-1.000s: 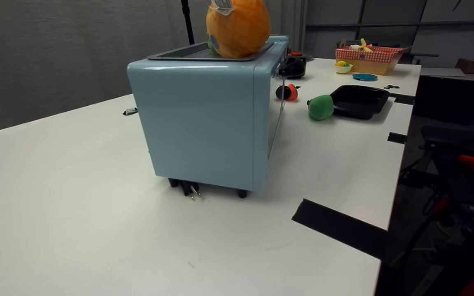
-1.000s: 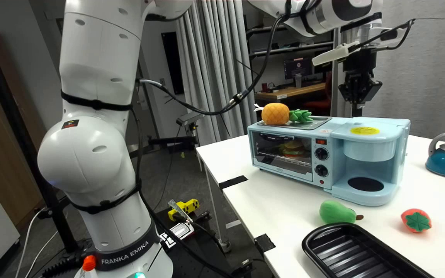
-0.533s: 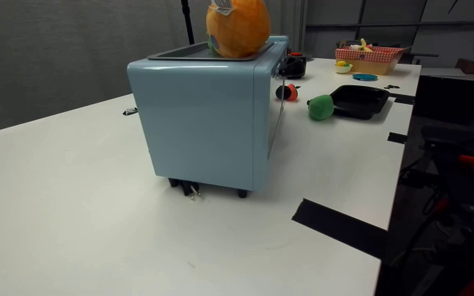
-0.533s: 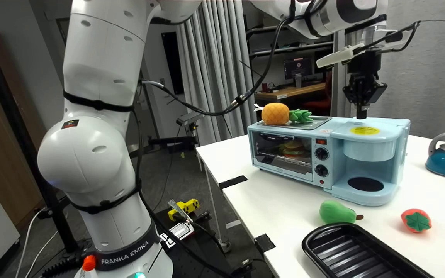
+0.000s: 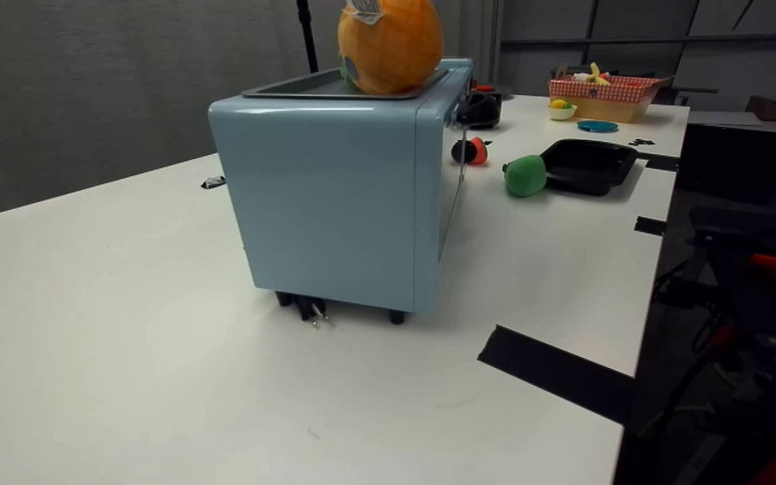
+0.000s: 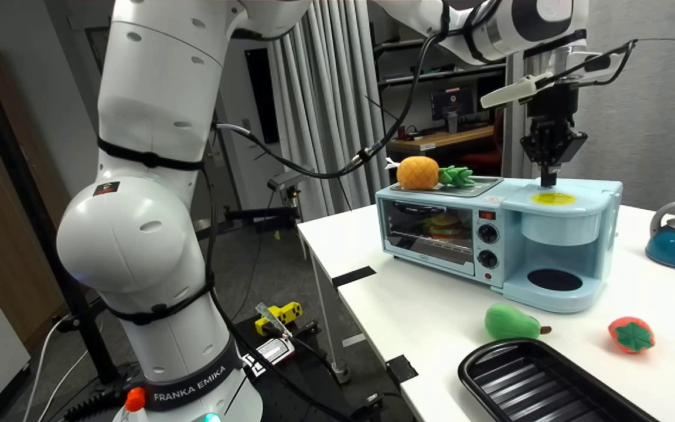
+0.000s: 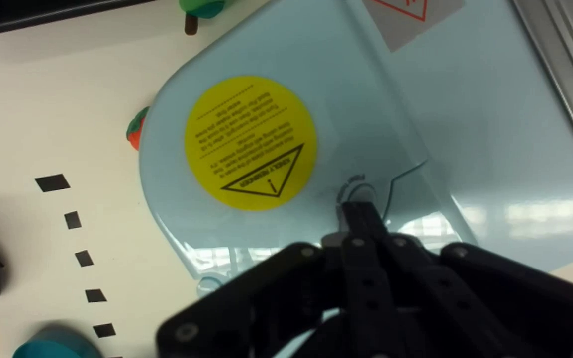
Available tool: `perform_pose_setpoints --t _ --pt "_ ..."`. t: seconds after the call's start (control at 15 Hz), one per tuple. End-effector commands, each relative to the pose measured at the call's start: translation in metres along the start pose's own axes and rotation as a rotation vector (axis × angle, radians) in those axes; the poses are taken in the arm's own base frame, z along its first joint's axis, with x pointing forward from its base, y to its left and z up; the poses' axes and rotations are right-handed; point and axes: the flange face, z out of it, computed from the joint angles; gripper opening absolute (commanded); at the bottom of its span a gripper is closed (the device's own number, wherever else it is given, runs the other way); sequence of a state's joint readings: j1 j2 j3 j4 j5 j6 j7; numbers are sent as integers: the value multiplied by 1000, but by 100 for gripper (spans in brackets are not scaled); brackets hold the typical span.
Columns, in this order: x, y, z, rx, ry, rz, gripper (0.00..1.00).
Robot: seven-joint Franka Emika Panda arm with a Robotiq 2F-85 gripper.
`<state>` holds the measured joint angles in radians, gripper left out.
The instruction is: Push the button on the top of the breakfast maker
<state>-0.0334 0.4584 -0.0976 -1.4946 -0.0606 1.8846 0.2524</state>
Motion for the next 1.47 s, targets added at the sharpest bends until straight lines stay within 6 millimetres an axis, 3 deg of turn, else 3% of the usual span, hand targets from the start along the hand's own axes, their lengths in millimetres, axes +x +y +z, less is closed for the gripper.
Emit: perform_pose_setpoints --t 0.0,0.47,0.8,1.07,1.4 --pt "3 5 37 -33 -32 38 0" --pt "2 13 71 -19 -19 61 0" --pt "-5 21 70 -19 -8 49 0" --pt "-15 24 41 4 36 23 0" --pt "-47 43 2 38 75 -53 0"
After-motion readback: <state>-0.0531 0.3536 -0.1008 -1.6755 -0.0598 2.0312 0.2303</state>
